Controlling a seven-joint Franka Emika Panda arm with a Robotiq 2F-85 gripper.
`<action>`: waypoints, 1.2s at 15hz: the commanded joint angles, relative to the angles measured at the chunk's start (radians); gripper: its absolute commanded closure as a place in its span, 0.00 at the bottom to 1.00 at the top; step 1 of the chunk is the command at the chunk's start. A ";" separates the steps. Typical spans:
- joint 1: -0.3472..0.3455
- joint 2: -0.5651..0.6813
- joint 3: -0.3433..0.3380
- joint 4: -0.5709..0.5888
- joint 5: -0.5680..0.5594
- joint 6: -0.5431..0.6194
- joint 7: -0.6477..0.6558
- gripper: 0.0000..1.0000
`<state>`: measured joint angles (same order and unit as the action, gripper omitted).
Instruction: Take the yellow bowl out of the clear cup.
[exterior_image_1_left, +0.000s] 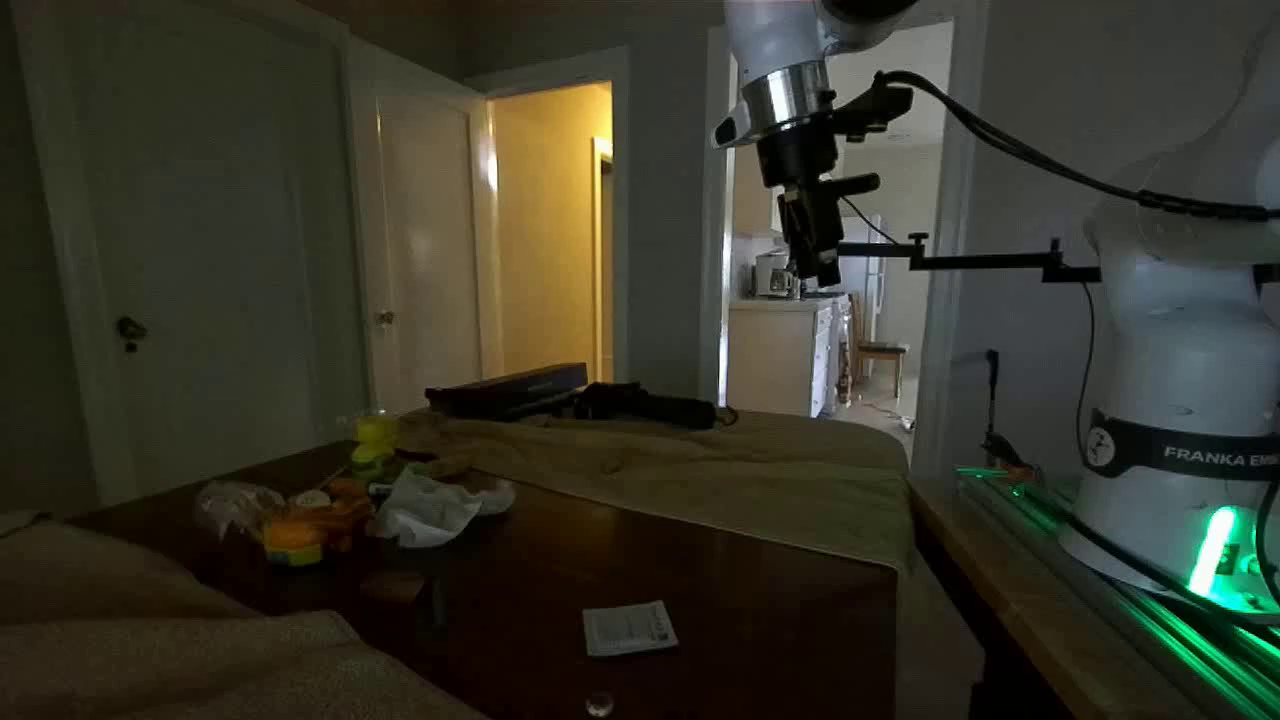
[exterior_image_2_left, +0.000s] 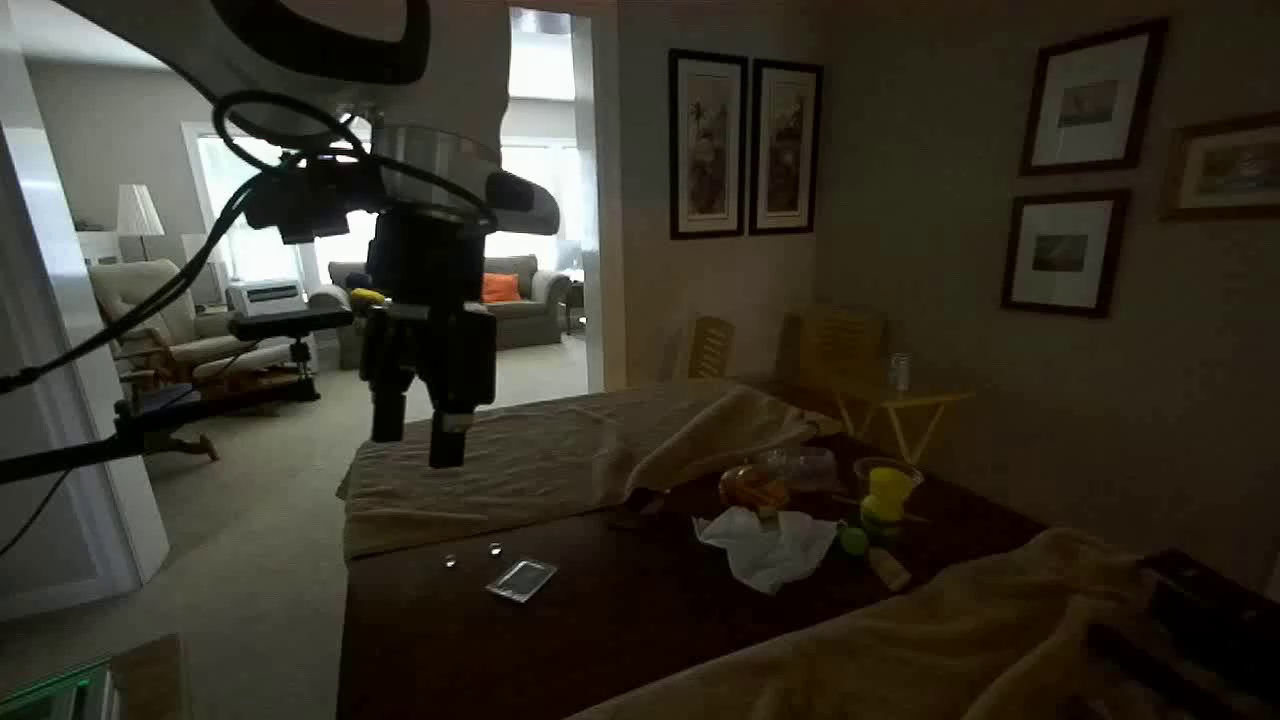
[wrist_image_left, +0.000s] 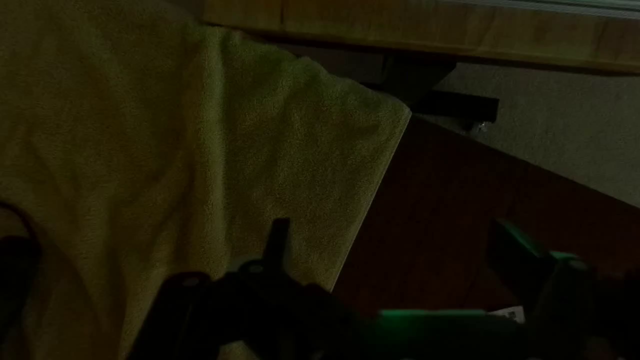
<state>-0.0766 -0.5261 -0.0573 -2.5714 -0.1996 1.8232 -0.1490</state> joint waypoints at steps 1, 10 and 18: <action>0.009 0.000 -0.008 0.001 -0.003 -0.002 0.004 0.00; 0.017 0.022 -0.042 -0.002 0.049 0.080 -0.022 0.00; -0.037 0.229 -0.139 0.109 0.064 0.435 -0.014 0.00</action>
<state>-0.1024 -0.4061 -0.1790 -2.5447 -0.1749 2.1804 -0.1477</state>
